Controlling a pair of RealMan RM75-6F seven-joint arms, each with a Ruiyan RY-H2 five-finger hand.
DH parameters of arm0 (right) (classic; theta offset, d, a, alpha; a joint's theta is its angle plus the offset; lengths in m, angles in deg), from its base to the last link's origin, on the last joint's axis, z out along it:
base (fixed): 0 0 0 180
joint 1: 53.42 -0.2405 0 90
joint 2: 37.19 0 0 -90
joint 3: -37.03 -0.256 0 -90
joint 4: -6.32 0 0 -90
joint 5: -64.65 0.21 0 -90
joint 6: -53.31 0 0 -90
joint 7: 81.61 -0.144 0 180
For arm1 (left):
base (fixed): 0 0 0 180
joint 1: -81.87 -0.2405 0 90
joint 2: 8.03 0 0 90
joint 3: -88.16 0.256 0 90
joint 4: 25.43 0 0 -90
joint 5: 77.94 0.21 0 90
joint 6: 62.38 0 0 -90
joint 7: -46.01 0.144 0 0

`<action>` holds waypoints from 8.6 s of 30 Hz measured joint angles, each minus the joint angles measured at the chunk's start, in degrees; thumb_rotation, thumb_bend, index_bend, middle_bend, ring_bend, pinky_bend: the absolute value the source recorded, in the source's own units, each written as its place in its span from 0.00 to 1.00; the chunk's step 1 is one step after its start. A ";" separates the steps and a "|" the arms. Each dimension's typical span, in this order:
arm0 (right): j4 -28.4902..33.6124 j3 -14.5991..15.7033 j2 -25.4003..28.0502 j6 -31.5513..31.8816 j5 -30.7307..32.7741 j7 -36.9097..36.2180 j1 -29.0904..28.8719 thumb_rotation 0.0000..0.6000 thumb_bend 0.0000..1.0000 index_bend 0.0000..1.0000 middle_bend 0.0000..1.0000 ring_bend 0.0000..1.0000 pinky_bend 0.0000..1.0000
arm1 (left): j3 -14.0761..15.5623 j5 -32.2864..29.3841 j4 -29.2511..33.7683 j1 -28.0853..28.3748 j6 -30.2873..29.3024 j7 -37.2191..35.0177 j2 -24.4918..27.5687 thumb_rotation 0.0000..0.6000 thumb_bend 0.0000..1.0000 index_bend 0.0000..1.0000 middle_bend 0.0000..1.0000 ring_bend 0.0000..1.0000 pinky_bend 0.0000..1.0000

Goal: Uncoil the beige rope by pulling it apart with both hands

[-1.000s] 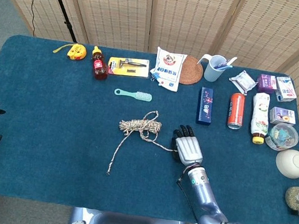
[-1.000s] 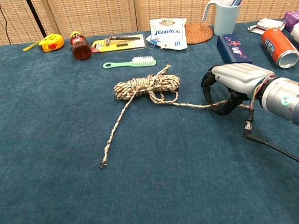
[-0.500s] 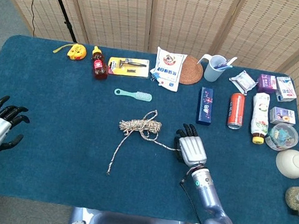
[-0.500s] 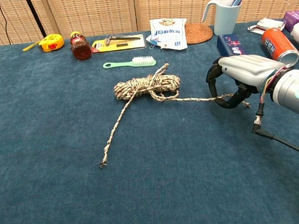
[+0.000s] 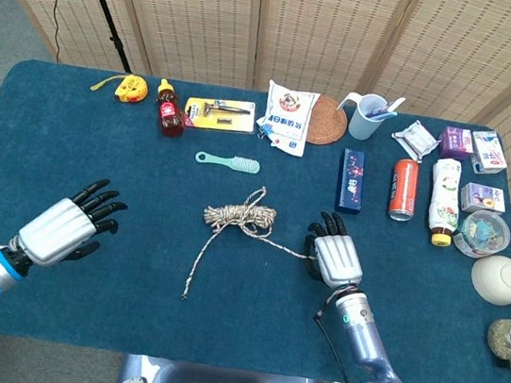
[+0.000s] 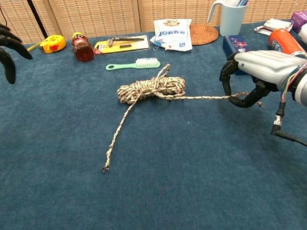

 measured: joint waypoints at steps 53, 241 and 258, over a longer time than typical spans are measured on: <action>-4.76 -0.44 -0.60 -2.38 1.00 -4.30 0.91 1.00 0.47 0.65 0.27 0.06 0.00 | 8.10 6.53 -28.92 20.00 4.96 -3.72 -27.17 1.00 0.30 0.45 0.12 0.00 0.00; 0.60 -3.02 20.78 2.89 -3.42 -10.43 6.00 1.00 0.48 0.67 0.30 0.10 0.00 | -1.51 -20.37 -32.11 6.20 -0.89 -5.32 -11.93 1.00 0.52 0.67 0.23 0.00 0.00; 10.92 -6.14 18.66 -1.30 -4.05 -8.27 -1.51 1.00 0.48 0.66 0.28 0.09 0.00 | -4.71 -14.84 -19.38 15.01 -0.06 -0.06 -16.44 1.00 0.51 0.63 0.23 0.00 0.00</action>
